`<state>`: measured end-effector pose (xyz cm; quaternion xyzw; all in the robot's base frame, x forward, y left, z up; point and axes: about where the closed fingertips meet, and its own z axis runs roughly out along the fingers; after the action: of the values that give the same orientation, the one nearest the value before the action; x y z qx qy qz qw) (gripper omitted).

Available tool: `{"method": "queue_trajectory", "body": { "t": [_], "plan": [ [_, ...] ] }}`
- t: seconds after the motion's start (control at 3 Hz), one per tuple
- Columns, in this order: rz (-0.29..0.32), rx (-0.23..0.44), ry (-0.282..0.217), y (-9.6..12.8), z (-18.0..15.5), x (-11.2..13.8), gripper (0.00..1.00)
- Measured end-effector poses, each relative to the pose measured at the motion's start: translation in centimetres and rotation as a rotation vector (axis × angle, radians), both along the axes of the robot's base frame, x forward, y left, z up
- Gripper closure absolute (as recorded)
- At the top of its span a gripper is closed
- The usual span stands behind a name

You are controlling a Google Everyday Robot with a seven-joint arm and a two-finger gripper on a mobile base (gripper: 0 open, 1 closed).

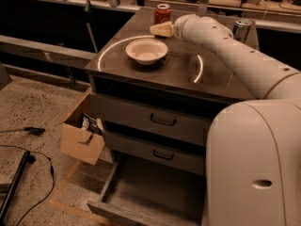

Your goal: Place coke can into bottom drawer

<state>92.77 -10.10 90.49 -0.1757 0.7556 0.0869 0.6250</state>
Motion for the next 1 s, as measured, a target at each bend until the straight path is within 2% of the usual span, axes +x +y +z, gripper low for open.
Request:
{"method": "queue_trajectory", "body": {
  "t": [0.67,1.0],
  "plan": [
    [0.036,0.033,-0.004,1.6,-1.5,3.6,0.0],
    [0.07,0.05,-0.009,1.2,-2.1,5.3,0.03]
  ]
}}
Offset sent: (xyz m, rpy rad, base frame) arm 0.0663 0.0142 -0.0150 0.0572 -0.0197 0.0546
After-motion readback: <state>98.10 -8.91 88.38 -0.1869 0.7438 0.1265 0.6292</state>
